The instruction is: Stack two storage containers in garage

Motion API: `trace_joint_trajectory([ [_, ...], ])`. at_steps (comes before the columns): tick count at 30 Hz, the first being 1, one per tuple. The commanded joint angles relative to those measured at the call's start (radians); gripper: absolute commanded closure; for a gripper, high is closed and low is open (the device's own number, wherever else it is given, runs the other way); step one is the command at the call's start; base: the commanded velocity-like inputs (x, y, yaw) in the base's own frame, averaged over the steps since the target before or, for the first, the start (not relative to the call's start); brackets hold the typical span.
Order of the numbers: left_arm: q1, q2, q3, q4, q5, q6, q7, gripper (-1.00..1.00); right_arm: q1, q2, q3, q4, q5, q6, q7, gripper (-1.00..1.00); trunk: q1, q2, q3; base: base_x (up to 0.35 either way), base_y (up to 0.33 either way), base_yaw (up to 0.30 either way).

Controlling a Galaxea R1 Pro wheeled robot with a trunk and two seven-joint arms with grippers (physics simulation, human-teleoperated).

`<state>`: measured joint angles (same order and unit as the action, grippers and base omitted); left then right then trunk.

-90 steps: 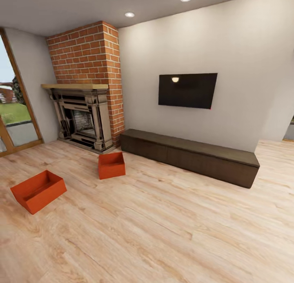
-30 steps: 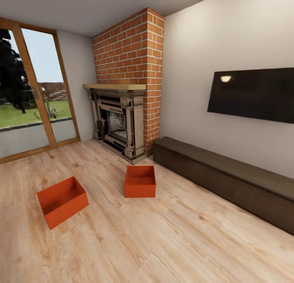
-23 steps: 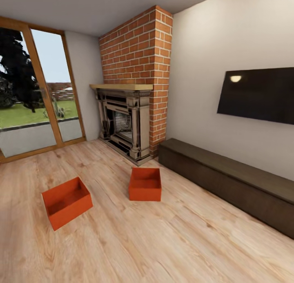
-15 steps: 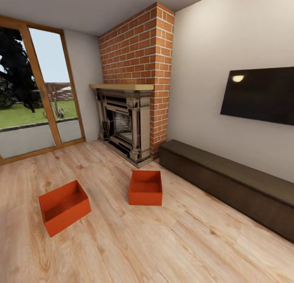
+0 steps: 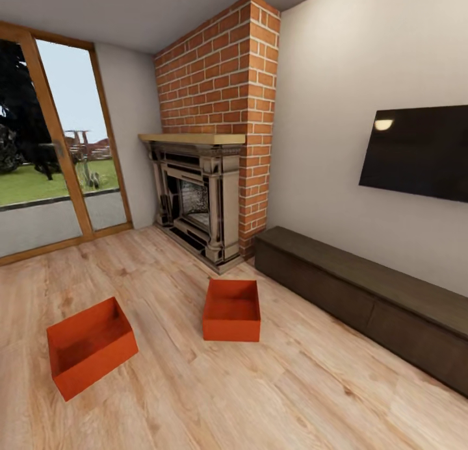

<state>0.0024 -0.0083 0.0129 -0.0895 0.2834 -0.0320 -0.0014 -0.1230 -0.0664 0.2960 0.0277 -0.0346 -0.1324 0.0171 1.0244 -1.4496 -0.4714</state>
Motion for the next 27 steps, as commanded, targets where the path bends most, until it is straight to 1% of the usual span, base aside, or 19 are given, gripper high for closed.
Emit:
trace_joint_trajectory([
  [1, 0.0, 0.0, 0.001, -0.001, 0.005, -0.002, 0.0, -1.0, -0.001, 0.001, 0.005, 0.003, -0.004, -0.006, 0.002, -1.0, 0.001, 0.0, -0.001, 0.324, 0.0, 0.0],
  [12, 0.0, 0.001, 0.0, -0.001, 0.005, 0.0, 0.0, -1.0, -0.001, 0.004, 0.005, 0.003, -0.004, -0.007, 0.001, -1.0, 0.001, 0.0, -0.001, 0.324, 0.0, 0.0],
  [18, 0.0, 0.001, 0.001, -0.001, 0.005, 0.002, 0.0, -1.0, -0.001, -0.004, 0.003, 0.003, -0.004, -0.011, 0.001, -1.0, 0.001, 0.0, -0.001, 0.324, 0.0, 0.0],
  [27, 0.0, 0.001, 0.001, -0.001, 0.005, 0.004, 0.0, -1.0, -0.001, -0.003, 0.003, 0.003, -0.005, -0.01, 0.001, -1.0, 0.001, 0.0, -0.001, 0.324, 0.0, 0.0],
])
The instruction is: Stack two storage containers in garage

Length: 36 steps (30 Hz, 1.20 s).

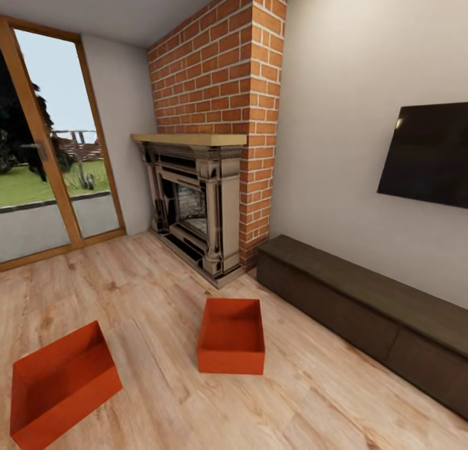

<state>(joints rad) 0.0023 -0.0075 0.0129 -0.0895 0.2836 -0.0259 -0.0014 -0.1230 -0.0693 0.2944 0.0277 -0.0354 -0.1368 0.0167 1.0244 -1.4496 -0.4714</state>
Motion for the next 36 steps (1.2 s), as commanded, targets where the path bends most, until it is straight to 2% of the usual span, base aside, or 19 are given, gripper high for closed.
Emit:
trace_joint_trajectory([
  [1, 0.0, 0.0, 0.001, -0.001, 0.005, -0.002, 0.0, -1.0, -0.001, 0.0, 0.005, 0.003, -0.004, -0.006, 0.002, -1.0, 0.001, 0.0, -0.001, 0.324, 0.0, 0.0],
  [36, 0.0, 0.0, 0.001, -0.001, 0.005, -0.007, 0.0, -1.0, -0.001, 0.0, 0.004, 0.003, -0.008, -0.006, 0.002, -1.0, 0.001, 0.0, -0.001, 0.324, 0.0, 0.0],
])
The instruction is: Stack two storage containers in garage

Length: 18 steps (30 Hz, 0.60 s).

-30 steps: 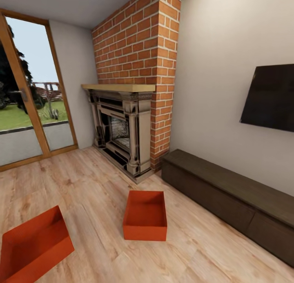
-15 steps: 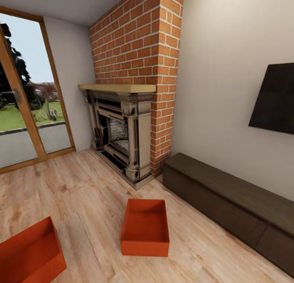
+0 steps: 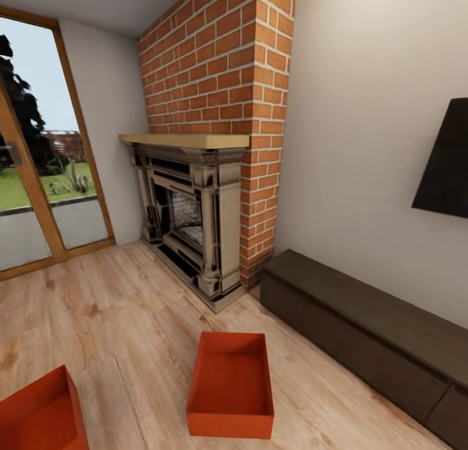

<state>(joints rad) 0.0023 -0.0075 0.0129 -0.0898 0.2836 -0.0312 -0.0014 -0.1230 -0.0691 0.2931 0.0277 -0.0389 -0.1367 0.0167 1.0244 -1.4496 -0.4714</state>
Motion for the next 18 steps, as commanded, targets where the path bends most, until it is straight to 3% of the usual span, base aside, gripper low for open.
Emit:
trace_joint_trajectory([
  [1, 0.0, 0.0, 0.001, -0.001, 0.005, -0.002, 0.0, -1.0, -0.001, 0.0, 0.005, 0.003, -0.004, -0.006, 0.002, -1.0, 0.001, 0.0, -0.001, 0.324, 0.0, 0.0],
  [18, 0.0, 0.0, 0.001, -0.001, 0.005, -0.003, 0.0, -1.0, -0.001, 0.0, 0.004, 0.003, -0.005, -0.006, 0.002, -1.0, 0.001, 0.0, -0.001, 0.324, 0.0, 0.0],
])
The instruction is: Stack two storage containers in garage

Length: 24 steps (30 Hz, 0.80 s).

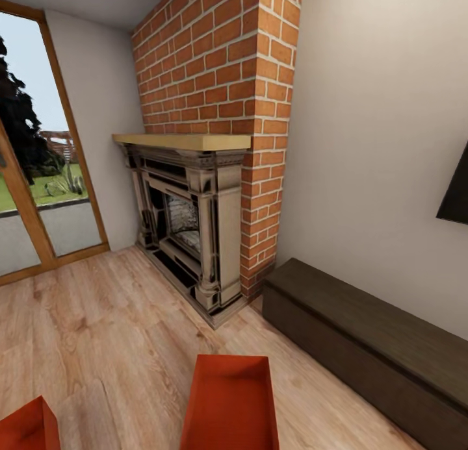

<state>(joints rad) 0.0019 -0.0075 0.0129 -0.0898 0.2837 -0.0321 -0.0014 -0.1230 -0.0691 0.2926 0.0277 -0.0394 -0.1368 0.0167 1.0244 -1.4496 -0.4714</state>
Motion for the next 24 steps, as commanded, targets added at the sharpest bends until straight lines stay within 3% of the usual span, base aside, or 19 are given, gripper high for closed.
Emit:
trace_joint_trajectory([
  [1, 0.0, 0.0, 0.001, -0.001, 0.005, -0.002, 0.0, -1.0, -0.001, 0.0, 0.005, 0.003, -0.004, -0.006, 0.002, -1.0, 0.001, 0.0, -0.001, 0.324, 0.0, 0.0],
  [17, 0.001, -0.001, 0.001, -0.002, 0.004, -0.003, 0.0, -1.0, -0.001, 0.0, 0.006, 0.003, -0.004, -0.006, 0.002, -1.0, 0.001, 0.0, -0.001, 0.314, 0.0, 0.0],
  [24, 0.0, -0.002, 0.001, -0.005, 0.005, -0.003, 0.0, -1.0, -0.001, 0.005, 0.007, 0.003, -0.003, -0.003, 0.002, -1.0, 0.001, 0.0, -0.001, 0.039, 0.0, 0.011],
])
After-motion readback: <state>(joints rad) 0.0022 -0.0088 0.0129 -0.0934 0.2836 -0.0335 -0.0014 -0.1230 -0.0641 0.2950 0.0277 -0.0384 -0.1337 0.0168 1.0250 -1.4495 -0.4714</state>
